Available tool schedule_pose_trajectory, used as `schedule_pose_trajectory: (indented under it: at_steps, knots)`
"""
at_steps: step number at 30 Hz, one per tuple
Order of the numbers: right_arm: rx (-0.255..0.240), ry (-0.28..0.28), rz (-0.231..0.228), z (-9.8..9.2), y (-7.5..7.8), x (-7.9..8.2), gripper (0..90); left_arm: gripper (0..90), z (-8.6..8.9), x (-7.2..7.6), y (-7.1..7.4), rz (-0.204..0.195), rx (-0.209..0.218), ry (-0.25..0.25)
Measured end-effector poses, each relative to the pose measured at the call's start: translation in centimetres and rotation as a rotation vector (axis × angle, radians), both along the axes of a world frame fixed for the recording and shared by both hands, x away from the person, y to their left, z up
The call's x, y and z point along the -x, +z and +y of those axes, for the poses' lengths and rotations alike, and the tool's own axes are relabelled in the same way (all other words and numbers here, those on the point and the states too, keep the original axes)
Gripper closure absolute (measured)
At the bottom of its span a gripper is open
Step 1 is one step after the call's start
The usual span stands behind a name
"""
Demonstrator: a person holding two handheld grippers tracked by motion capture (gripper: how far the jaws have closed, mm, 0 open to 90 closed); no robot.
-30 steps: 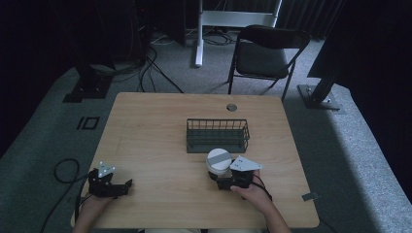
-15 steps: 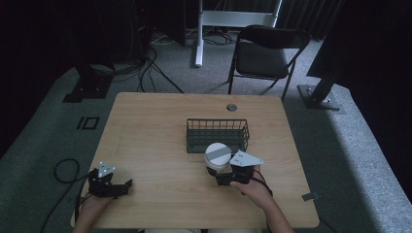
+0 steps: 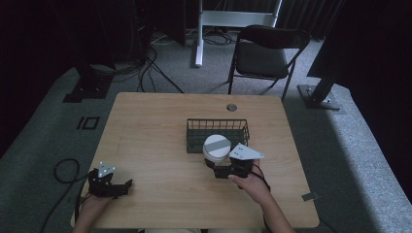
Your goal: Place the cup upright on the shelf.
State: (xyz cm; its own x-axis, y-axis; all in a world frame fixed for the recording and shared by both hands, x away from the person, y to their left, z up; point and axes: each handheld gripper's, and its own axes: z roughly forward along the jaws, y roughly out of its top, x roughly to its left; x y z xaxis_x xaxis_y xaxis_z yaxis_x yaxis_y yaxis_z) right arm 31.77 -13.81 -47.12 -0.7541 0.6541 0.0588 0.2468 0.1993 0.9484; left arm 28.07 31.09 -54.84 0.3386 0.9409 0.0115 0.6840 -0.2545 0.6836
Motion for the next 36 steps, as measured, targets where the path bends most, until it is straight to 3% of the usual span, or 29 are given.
schedule_pose_trajectory:
  at_steps: [13, 22, 36]
  knots:
    - [-0.039, -0.093, -0.031, -0.3, 2.3, -2.2, 18.4, 0.1, 0.0, 0.0, 0.0, -0.001, 0.001, 0.001]
    - [-0.029, -0.164, -0.053, -0.5, 4.2, -4.3, 18.4, 0.1, 0.0, 0.0, 0.0, -0.001, 0.0, 0.001]
    - [-0.01, -0.301, -0.05, -0.6, 4.6, -7.6, 18.4, 0.1, 0.0, 0.0, 0.0, 0.0, 0.0, 0.001]
